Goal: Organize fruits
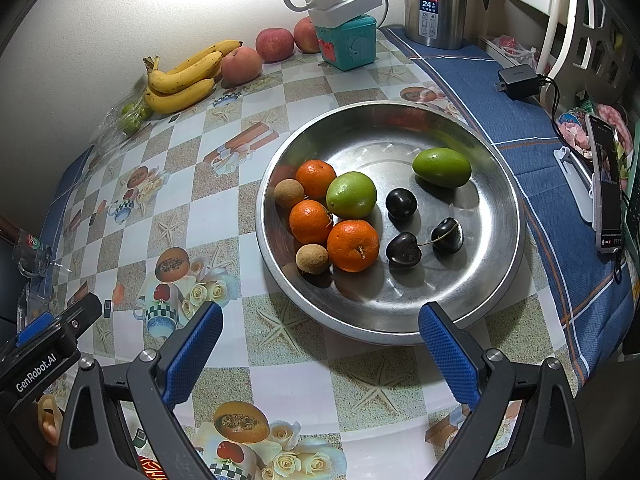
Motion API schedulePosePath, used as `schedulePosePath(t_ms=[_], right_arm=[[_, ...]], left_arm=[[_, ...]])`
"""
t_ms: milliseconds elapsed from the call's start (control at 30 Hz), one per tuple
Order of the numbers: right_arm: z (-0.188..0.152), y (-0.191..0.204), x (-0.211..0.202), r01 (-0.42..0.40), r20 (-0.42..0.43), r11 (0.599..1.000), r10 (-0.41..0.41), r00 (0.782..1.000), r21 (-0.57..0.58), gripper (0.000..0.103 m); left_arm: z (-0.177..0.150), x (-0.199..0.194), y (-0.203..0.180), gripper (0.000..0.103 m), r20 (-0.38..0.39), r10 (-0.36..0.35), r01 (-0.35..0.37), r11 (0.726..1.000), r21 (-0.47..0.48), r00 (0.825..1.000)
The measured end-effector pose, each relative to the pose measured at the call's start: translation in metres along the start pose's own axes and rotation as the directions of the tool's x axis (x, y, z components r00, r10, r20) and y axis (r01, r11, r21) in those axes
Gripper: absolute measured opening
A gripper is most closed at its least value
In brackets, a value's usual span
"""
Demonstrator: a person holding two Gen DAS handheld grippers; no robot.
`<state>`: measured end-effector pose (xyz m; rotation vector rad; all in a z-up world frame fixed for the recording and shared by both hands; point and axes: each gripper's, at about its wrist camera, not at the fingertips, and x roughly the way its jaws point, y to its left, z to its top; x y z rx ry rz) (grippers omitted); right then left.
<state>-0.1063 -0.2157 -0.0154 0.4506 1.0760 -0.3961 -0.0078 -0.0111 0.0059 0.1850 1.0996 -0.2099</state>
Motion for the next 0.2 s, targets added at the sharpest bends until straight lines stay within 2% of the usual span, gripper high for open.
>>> schedulePosePath(t_ms=[200], right_arm=[[0.0001,-0.0001,0.0,0.0,-0.001,1.0,0.0,1.0,-0.001,0.098]], left_arm=[[0.0002,0.0002,0.0001,0.095,-0.001,0.0,0.0,1.0,0.0,1.0]])
